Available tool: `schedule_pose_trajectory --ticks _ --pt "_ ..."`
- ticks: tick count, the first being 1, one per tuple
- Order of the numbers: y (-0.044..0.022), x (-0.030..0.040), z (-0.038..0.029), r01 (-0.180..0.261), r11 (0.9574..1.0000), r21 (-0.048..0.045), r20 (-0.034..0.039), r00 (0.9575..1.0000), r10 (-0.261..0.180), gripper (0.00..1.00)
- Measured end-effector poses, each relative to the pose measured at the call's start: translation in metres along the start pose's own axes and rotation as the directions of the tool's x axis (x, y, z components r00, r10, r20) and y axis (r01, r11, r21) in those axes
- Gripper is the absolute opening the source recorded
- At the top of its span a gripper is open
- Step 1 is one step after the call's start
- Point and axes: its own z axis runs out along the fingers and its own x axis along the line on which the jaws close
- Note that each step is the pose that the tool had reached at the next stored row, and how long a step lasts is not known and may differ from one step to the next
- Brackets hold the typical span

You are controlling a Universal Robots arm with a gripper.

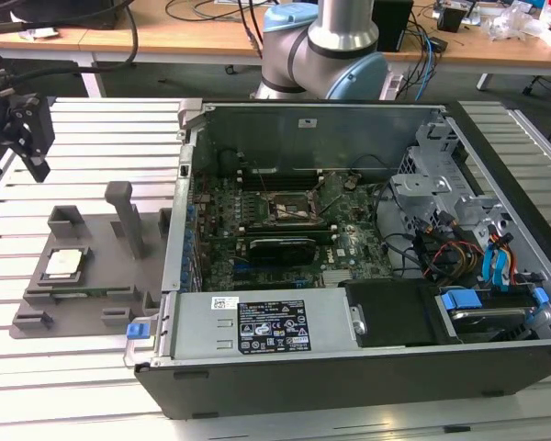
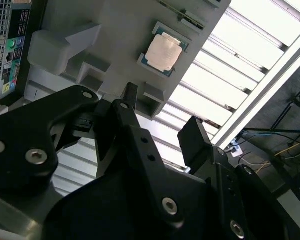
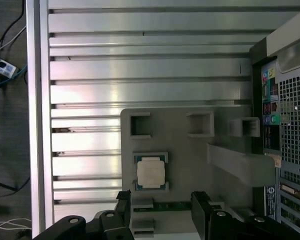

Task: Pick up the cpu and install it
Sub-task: 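Pick up the cpu and move it towards the insertion slot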

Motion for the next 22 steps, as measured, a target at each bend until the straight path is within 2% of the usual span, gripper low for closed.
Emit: schedule_pose_trajectory --ticks 22 --pt "-0.0002 0.0007 0.0266 0.0 1.0 0.0 0.0 1.0 0.0 0.6"
